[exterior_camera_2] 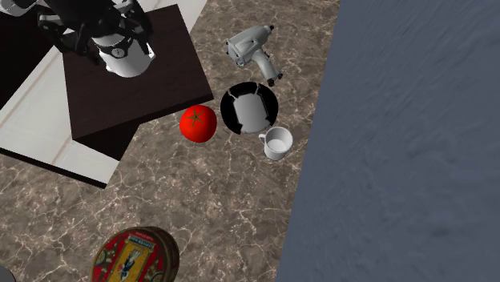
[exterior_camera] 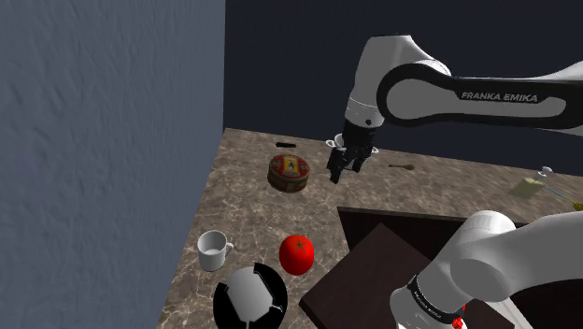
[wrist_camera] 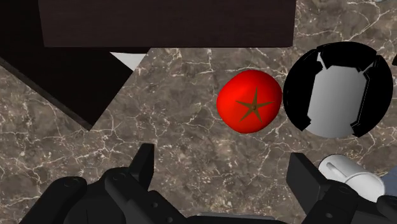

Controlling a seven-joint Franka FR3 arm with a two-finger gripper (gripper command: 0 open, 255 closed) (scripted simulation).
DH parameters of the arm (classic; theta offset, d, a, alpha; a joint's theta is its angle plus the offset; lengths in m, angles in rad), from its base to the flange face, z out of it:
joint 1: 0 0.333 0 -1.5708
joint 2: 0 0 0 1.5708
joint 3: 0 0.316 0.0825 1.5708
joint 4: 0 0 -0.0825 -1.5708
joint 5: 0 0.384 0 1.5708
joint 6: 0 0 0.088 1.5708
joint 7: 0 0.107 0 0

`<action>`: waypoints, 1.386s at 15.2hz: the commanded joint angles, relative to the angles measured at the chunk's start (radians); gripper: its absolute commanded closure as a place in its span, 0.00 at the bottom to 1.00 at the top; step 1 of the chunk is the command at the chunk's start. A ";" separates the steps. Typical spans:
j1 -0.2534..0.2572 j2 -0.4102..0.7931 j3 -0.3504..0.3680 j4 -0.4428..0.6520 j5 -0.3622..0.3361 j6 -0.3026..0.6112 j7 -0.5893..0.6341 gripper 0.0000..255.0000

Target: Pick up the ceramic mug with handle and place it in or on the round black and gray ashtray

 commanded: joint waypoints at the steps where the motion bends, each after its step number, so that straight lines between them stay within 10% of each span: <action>1: 0.012 0.042 0.034 -0.009 0.013 0.057 0.031 0.00; 11: 0.037 0.368 0.192 0.079 -0.014 0.311 0.201 0.00; 21: 0.088 0.766 0.276 0.296 -0.221 0.462 0.439 0.00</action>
